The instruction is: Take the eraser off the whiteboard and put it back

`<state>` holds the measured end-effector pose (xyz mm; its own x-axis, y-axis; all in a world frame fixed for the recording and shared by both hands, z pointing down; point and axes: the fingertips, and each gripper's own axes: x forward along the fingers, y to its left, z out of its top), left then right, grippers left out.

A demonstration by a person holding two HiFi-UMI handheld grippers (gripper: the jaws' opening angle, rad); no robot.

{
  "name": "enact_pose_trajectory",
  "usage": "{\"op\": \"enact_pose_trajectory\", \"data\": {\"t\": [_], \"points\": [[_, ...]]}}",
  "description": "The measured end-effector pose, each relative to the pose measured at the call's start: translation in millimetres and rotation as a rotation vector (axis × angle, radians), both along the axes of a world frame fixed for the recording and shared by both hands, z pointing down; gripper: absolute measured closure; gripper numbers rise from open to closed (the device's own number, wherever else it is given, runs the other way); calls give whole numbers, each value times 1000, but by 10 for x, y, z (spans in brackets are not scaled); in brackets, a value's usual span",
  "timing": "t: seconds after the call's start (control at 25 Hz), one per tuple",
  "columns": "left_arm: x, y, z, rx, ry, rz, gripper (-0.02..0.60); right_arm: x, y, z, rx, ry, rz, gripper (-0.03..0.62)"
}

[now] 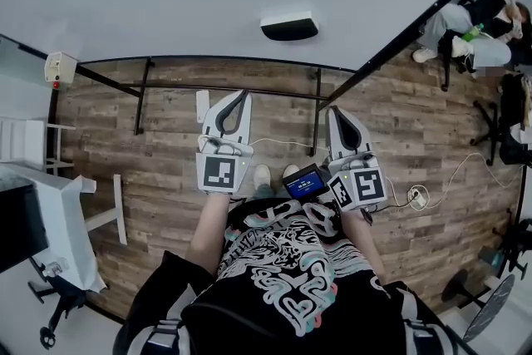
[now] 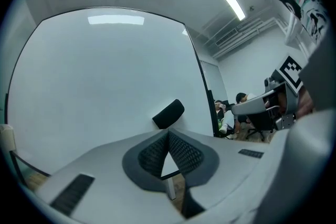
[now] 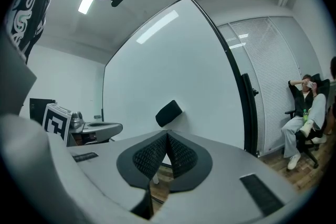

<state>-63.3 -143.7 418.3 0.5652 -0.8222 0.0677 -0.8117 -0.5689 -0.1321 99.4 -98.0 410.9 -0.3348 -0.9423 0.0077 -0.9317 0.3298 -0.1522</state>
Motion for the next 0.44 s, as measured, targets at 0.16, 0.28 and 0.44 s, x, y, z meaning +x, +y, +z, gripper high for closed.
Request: {"op": "enact_pose_trajectory", "data": {"t": [0.16,0.28,0.44], "points": [[10,-48,-5,13,-15,-17,561,15,-82,0,11,10,-11,572],[14,-72,-8,9,-14,-10,561,-3,-122,-29,23,14,-14,572],[36,-73,-32,4,-9,-6,561,-5,-137,-89,34,11,-19,572]]}}
